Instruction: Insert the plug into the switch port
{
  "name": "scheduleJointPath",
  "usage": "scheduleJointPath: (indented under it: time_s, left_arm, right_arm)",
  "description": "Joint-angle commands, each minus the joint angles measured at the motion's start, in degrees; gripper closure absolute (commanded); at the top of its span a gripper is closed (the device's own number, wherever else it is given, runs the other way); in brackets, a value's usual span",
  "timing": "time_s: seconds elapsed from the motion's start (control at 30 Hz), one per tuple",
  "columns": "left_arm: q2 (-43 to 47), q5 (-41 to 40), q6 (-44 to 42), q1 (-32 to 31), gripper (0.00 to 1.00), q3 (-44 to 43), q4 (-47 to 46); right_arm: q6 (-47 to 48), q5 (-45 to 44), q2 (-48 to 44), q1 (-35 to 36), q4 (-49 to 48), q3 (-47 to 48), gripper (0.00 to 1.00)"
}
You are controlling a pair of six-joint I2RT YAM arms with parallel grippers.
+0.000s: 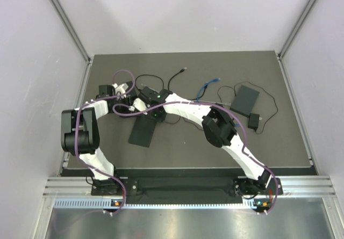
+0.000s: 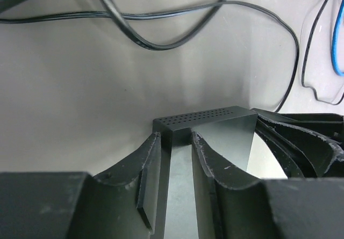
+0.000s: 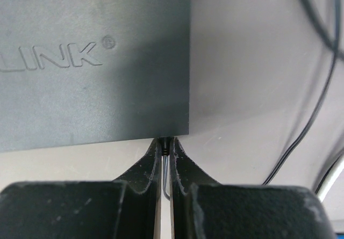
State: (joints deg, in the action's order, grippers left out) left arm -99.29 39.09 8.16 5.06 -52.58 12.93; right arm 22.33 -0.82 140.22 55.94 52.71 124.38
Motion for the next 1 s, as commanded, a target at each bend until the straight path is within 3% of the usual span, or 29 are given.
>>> scheduleJointPath:
  time_s: [0.0,0.17,0.4,0.47,0.7,0.87,0.97]
  left_arm:
    - [-2.8,5.7,1.1,-0.6,0.67,-0.7,5.9]
    - [-2.8,5.1,-0.7,1.7,0.66,-2.7,8.2]
    - [-1.0,4.8,-1.7,3.6,0.61,-6.1,11.6]
    - [-0.1,4.4,-2.7,4.5,0.6,-7.4,13.6]
    - [2.1,4.5,-3.9,7.1,0.53,-12.5,16.4]
    - [5.3,3.8,-3.1,7.1,0.46,-12.9,14.1]
    - [7.8,3.3,-1.8,7.2,0.44,-12.5,11.6]
  right_arm:
    - [-2.5,4.1,0.0,2.2,-23.8,1.8,1.0]
    - [-3.2,3.9,-0.7,1.8,-24.1,0.8,0.99]
    - [-3.4,4.7,-7.7,-1.0,-22.4,-6.1,0.78]
    - [-2.8,4.9,-11.9,-1.9,-22.2,-9.0,0.63]
    - [-3.2,7.7,-23.6,-8.4,-20.5,-19.5,0.41]
    - [-13.3,13.0,-29.4,-19.5,-23.5,-23.3,0.36]
    - [-24.2,10.2,-29.6,-24.5,-30.1,-25.3,0.33]
